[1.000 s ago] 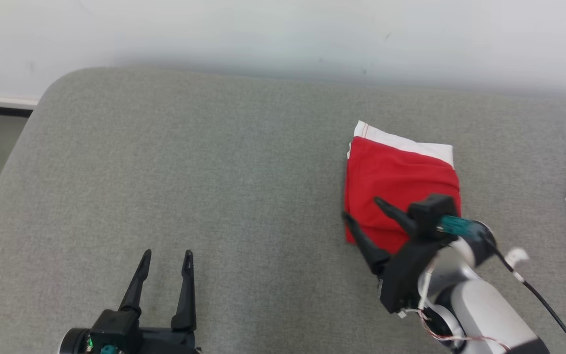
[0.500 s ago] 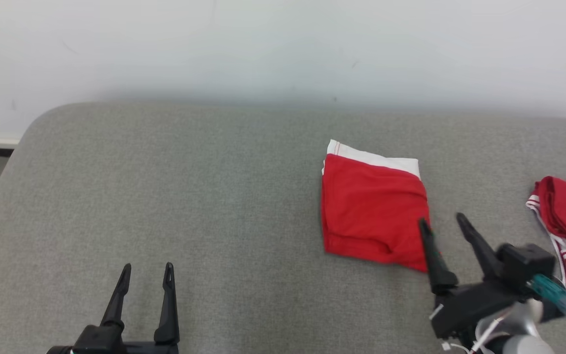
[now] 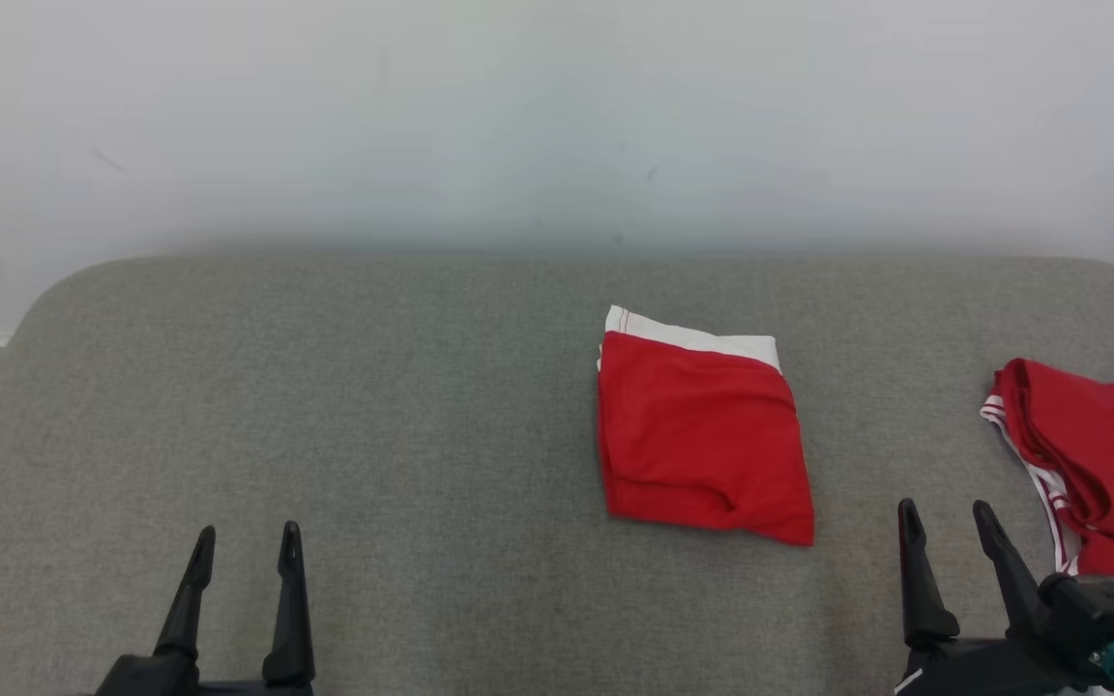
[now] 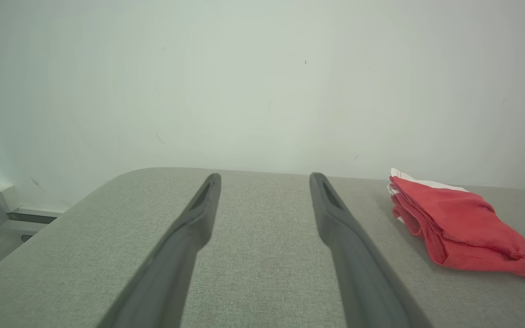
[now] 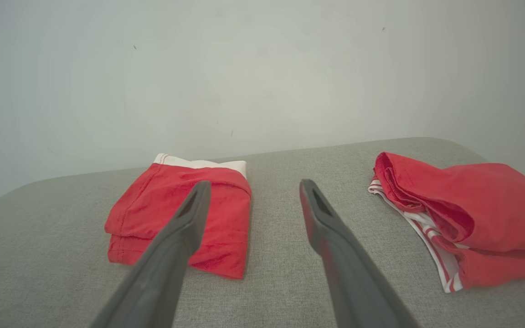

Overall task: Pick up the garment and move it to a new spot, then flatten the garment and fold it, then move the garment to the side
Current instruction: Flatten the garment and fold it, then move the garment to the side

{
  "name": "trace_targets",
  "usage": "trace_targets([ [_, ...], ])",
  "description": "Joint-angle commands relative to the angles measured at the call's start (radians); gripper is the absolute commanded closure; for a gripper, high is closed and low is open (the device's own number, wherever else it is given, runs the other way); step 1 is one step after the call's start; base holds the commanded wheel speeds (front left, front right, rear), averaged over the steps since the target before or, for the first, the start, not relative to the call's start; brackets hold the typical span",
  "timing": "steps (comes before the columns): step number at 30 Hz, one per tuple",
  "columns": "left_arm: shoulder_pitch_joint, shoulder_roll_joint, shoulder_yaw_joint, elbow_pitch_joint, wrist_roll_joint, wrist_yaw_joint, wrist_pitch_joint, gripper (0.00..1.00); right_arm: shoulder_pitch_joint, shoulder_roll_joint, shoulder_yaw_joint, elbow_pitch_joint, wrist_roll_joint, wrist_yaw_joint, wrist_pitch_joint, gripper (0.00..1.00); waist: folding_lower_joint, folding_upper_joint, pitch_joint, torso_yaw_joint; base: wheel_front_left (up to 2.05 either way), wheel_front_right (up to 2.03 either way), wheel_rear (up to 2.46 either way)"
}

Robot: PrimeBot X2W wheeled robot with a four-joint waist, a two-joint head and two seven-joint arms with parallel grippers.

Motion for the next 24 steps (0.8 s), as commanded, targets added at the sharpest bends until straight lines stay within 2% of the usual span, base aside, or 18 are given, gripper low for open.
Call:
trace_targets([
  [1,0.017,-0.004,0.013,-0.004,0.007,-0.011,-0.003,0.00,0.011,-0.001,0.005,0.007,-0.013,0.002,-0.018,0.00,0.0001,0.0001,-0.006,-0.009,0.00,0.00,0.00],
  [4,0.021,-0.006,0.032,-0.003,0.015,-0.038,-0.003,0.00,0.015,-0.017,0.022,0.032,-0.003,0.002,-0.042,0.00,0.0001,0.0001,-0.011,-0.018,0.00,0.00,0.00],
  [9,0.040,-0.010,0.047,0.010,0.042,-0.053,-0.003,0.00,0.022,-0.035,0.047,0.071,0.015,0.002,-0.070,0.00,0.0001,0.0001,-0.016,-0.031,0.00,0.00,0.00],
  [15,0.052,-0.019,0.047,0.036,0.084,-0.062,-0.003,0.00,0.024,-0.065,0.086,0.122,0.011,0.002,-0.112,0.00,0.0001,0.0001,-0.020,-0.044,0.00,0.00,0.00],
  [24,0.055,-0.033,0.055,0.059,0.106,-0.065,-0.003,0.00,0.004,-0.075,0.070,0.141,0.001,0.002,-0.155,0.00,0.0001,0.0001,-0.018,-0.067,0.00,0.00,0.00],
])
